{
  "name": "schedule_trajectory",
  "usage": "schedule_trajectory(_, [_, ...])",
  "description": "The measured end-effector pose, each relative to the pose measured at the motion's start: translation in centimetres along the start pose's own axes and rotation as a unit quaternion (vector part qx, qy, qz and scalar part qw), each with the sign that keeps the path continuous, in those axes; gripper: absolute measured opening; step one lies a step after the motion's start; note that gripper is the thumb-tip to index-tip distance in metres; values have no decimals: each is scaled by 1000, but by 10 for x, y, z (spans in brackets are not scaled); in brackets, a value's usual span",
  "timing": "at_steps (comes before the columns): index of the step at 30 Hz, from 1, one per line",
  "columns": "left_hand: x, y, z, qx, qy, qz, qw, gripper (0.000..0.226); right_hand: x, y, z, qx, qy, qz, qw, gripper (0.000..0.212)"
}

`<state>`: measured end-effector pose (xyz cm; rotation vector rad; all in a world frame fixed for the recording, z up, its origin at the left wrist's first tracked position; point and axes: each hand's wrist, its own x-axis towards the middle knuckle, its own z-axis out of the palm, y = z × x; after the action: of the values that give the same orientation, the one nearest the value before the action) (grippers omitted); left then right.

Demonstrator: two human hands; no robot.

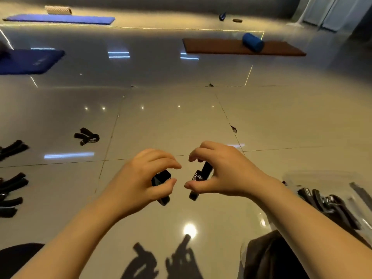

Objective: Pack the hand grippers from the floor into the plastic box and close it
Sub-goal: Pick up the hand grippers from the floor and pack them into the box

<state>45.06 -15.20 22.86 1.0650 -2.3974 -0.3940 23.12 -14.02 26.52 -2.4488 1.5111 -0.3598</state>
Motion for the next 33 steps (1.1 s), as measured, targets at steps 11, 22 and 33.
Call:
schedule_trajectory(11, [7, 92, 85, 3, 120, -76, 990, 28, -59, 85, -32, -52, -54, -63, 995, 54])
schedule_trajectory(22, [22, 222, 96, 70, 138, -94, 984, 41, -108, 121, -81, -26, -55, -147, 987, 52])
schedule_trajectory(33, [39, 266, 119, 85, 206, -168, 960, 39, -156, 166, -99, 8, 0, -110, 994, 50])
